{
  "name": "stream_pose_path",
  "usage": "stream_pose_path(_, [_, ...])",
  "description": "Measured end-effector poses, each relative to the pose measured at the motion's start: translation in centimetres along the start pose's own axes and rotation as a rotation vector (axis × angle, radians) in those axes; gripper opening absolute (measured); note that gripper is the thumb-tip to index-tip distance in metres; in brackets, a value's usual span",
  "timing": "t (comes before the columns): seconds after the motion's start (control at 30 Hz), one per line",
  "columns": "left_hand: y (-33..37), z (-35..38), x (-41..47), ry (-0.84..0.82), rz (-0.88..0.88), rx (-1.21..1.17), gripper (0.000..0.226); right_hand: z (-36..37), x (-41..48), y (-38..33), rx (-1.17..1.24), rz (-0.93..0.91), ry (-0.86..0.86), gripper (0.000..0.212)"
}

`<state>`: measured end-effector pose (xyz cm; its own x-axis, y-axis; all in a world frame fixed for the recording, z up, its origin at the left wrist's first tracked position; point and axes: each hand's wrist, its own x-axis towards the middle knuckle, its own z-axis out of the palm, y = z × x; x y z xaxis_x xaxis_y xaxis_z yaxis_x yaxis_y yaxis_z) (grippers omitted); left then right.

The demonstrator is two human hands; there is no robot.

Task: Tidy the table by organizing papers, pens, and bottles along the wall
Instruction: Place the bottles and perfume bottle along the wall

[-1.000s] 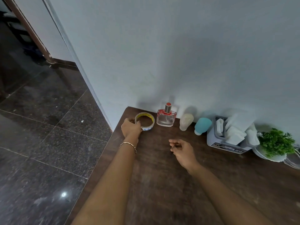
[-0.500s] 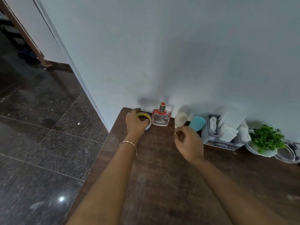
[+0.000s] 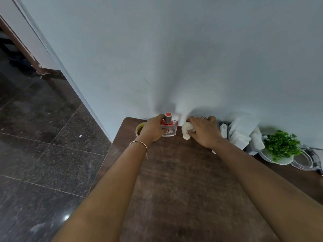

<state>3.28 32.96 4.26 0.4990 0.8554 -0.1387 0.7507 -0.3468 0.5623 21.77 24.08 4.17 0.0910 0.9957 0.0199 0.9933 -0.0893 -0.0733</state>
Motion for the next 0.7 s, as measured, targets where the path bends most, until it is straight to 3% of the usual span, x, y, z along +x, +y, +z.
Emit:
stream_pose_path(0.2, [0.2,0.2,0.3,-0.071,0.032,-0.039,0.054,0.1,0.2,0.4,0.002,-0.012,0.017,0.023])
stream_pose_path(0.6, [0.3,0.7,0.7,-0.076,0.046,-0.075,0.053,0.3,0.5,1.3,0.013,0.048,0.007,0.029])
stream_pose_path(0.7, [0.1,1.0,0.6,-0.085,0.019,-0.077,0.065,0.2,0.6,1.4,0.024,0.056,0.005,0.029])
